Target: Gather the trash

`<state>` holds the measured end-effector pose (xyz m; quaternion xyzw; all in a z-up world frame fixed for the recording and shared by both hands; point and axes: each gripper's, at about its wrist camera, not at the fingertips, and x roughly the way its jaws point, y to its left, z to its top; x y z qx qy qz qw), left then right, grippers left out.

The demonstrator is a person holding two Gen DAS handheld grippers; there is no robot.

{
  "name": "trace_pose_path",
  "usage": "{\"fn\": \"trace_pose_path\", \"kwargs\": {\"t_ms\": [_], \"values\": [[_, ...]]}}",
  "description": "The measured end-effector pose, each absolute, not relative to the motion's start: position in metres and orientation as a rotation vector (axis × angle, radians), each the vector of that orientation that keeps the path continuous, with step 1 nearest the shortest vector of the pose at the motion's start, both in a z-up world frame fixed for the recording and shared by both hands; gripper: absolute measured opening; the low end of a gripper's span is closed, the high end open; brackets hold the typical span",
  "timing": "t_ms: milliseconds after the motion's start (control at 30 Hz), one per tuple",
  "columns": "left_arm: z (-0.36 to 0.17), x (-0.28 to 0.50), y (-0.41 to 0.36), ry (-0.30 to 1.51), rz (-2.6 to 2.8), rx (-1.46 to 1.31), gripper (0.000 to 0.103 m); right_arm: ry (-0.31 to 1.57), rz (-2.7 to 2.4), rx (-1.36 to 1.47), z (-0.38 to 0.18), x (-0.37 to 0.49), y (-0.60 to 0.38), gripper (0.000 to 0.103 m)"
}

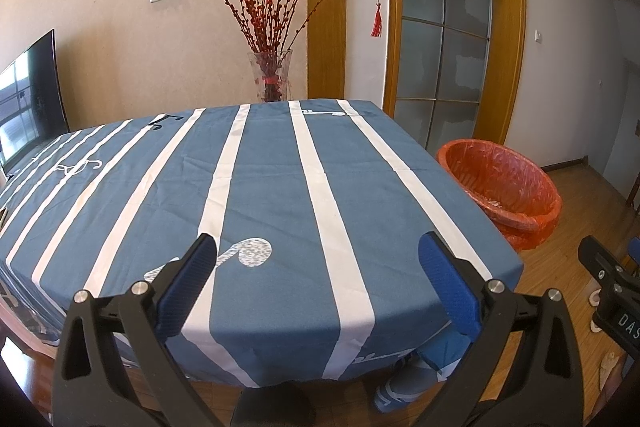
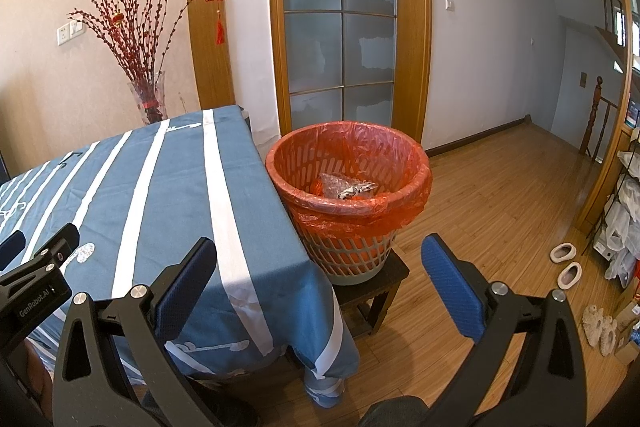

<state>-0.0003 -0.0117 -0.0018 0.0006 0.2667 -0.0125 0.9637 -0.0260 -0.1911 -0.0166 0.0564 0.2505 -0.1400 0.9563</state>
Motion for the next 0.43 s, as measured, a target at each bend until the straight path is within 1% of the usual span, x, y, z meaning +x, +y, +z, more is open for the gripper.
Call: {"fn": "trace_pose_path", "kwargs": {"t_ms": [433], "values": [[-0.0021, -0.0003, -0.0096, 0.546, -0.029, 0.0, 0.099, 0.51, -0.284, 0.117, -0.0171, -0.0264, -0.1907, 0.101]]}}
